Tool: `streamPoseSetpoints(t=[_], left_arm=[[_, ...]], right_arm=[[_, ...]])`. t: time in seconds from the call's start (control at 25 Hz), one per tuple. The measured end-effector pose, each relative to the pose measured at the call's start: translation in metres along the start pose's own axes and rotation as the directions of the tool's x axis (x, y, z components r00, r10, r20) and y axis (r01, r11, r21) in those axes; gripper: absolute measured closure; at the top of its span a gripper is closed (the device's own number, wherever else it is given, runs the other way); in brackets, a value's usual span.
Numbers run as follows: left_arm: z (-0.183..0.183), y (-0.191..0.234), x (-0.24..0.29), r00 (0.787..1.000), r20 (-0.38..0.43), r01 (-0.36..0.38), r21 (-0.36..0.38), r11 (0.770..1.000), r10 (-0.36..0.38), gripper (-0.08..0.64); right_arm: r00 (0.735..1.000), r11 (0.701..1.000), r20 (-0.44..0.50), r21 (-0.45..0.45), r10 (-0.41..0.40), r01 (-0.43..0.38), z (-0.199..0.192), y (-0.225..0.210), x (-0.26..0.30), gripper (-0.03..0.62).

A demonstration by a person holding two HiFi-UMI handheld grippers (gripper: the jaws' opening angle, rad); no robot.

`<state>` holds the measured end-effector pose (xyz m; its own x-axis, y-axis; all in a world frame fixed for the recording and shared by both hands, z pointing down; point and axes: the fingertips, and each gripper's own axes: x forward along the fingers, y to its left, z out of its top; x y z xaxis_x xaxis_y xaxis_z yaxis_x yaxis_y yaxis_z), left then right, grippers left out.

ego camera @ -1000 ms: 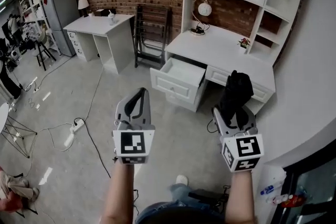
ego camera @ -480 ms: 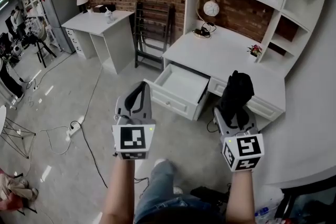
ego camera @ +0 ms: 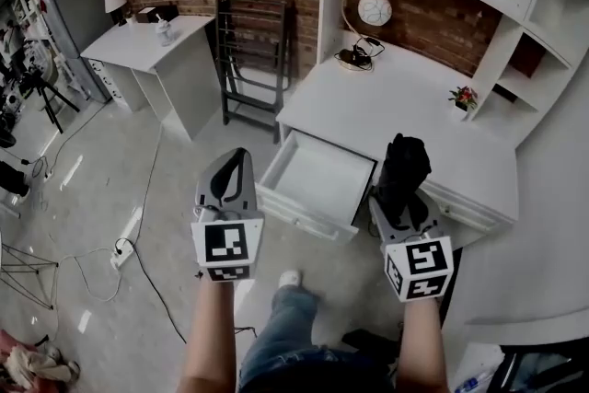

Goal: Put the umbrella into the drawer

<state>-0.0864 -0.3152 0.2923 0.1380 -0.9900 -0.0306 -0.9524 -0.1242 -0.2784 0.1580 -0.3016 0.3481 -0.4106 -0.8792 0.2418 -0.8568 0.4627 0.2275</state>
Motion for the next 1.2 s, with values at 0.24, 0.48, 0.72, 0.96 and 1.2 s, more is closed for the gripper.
streamPoseSetpoints(t=[0.24,0.48,0.72,0.96,1.2], left_arm=[[-0.043,0.032,0.11,0.996,-0.048,0.071,-0.008,0.997,-0.071,0.558],[-0.104,0.054,0.188,0.982,-0.147,0.115,-0.046,0.992,-0.121,0.558],[-0.151,0.049,0.223,0.959,-0.23,0.149,-0.094,0.984,-0.167,0.558],[-0.174,0.038,0.239,0.935,-0.284,0.184,-0.12,0.976,-0.211,0.558],[-0.186,0.027,0.257,0.925,-0.288,0.236,-0.074,0.969,-0.247,0.558]], right_arm=[[0.993,1.0,-0.115,0.014,0.023,-0.022,-0.021,-0.002,0.127,0.362],[0.949,0.994,-0.293,0.04,0.114,-0.107,-0.077,0.017,0.221,0.362],[0.835,0.969,-0.495,0.064,0.24,-0.24,-0.148,0.046,0.278,0.362],[0.646,0.928,-0.669,0.217,0.368,-0.304,-0.228,0.082,0.312,0.36],[0.498,0.898,-0.749,0.334,0.437,-0.285,-0.301,0.104,0.33,0.359]])
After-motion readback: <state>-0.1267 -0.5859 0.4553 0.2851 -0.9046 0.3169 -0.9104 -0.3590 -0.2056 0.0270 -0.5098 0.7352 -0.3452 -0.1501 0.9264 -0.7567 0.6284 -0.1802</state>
